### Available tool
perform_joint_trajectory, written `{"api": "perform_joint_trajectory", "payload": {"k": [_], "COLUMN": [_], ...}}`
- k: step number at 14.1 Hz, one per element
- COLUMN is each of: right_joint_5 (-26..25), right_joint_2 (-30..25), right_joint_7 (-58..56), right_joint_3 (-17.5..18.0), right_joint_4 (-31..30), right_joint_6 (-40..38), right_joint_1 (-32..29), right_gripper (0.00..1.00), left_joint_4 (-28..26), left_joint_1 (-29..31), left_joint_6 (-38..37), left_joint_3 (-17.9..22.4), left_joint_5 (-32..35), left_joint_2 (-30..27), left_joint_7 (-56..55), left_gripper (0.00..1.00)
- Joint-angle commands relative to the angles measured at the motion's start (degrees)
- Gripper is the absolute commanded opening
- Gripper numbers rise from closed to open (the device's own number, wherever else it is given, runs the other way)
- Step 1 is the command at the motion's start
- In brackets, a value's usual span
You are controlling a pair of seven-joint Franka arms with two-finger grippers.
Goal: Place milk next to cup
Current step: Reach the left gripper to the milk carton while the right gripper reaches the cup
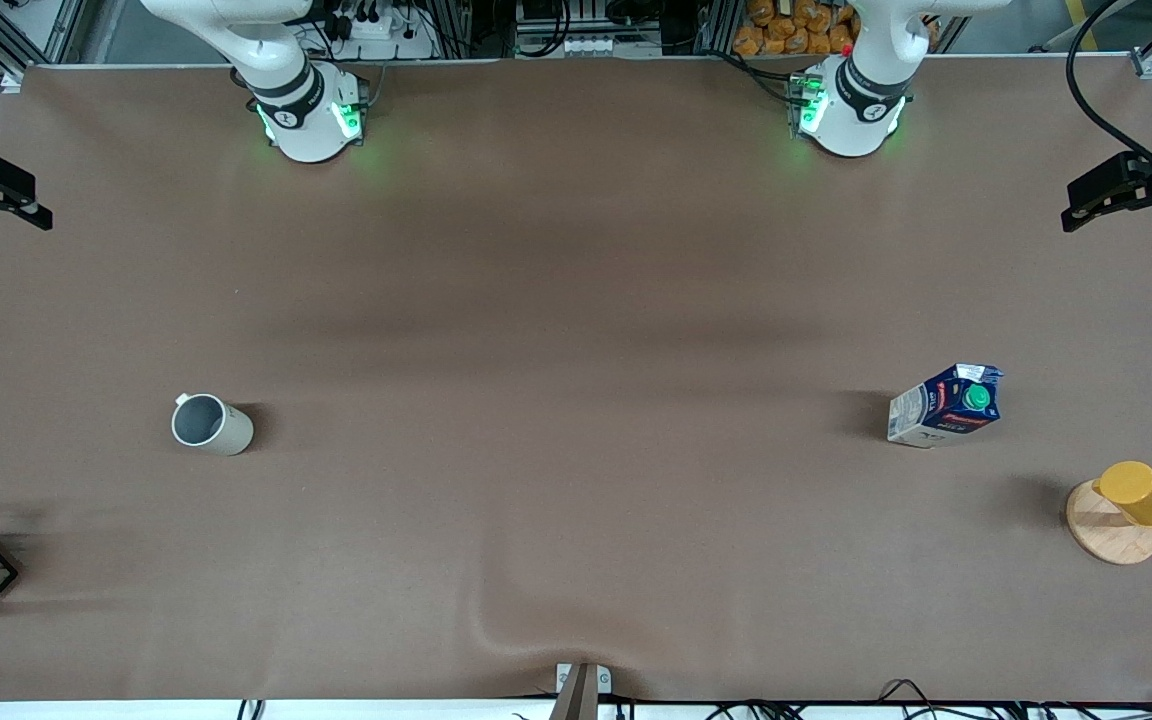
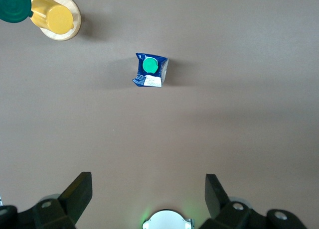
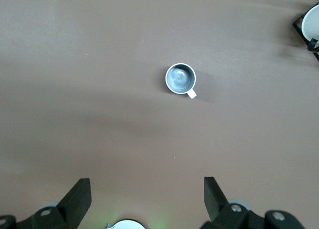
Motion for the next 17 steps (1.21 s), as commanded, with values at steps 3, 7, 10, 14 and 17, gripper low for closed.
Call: {"api": "perform_joint_trajectory", "payload": {"k": [3, 7, 10, 14, 17], "right_joint_5": [-1.2, -0.8, -1.0, -0.2, -0.6], "right_joint_2": [-0.4, 2.5, 5.8, 12.0, 16.0], "right_joint_7": [0.9, -0.1, -5.6, -6.9, -6.9], "right_joint_3": [0.2, 0.1, 0.0, -0.1, -0.2], "right_joint_4": [-0.3, -0.3, -0.1, 0.1, -0.2], "right_joint_6": [0.0, 0.0, 0.7, 6.8, 11.1], "right_joint_1": [0.4, -0.3, -0.4, -0.6, -1.7], "right_gripper": [1.00, 1.00, 1.00, 1.00, 1.00], "left_joint_4": [0.4, 0.0, -0.6, -7.3, -14.8], "left_joint_1": [-0.4, 0.8, 0.8, 1.6, 2.4], "left_joint_6": [-0.3, 8.7, 15.3, 23.5, 30.4], "left_joint_3": [0.1, 0.1, 0.1, 0.0, 0.0], "left_joint_5": [0.1, -0.7, -0.8, -0.2, -0.6], "left_joint_2": [0.9, 9.4, 15.7, 17.9, 17.4], "left_joint_7": [0.6, 0.8, 0.6, 3.2, 5.0], "left_gripper": [1.00, 1.00, 1.00, 1.00, 1.00]}}
